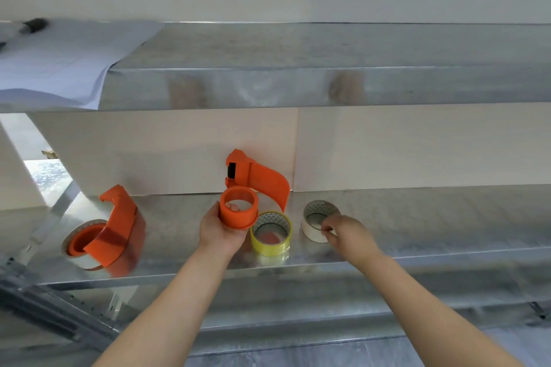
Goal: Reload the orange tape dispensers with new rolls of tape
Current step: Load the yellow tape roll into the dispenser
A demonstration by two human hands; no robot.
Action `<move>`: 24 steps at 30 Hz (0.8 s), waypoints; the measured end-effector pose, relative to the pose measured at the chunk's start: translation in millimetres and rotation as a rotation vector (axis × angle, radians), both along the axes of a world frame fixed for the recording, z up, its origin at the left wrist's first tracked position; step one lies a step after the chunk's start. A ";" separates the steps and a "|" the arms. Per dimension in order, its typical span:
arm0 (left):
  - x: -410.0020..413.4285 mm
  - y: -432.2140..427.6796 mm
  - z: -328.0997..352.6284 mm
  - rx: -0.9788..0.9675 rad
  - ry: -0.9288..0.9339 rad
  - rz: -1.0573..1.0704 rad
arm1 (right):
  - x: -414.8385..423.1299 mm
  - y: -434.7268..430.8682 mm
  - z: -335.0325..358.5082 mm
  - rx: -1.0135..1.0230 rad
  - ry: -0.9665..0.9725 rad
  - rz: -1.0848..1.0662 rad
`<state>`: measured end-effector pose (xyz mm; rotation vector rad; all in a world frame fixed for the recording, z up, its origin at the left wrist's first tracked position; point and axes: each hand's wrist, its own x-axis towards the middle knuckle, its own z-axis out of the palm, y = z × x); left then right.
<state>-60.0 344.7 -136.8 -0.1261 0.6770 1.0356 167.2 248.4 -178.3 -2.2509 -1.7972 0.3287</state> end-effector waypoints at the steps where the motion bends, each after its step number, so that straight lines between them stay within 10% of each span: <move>1: 0.8 -1.2 2.6 0.007 -0.002 -0.010 | -0.6 -2.0 -2.8 0.008 0.008 -0.009; 11: 0.0 -5.6 7.8 0.011 -0.007 -0.013 | -22.8 -0.1 3.7 0.241 0.005 0.132; 20: -10.8 -6.9 10.4 0.045 -0.041 0.029 | -83.6 20.7 -18.6 -0.043 -0.090 0.343; 24: -18.5 -5.5 8.3 0.064 -0.050 0.013 | -74.9 27.1 -1.3 0.133 0.278 0.101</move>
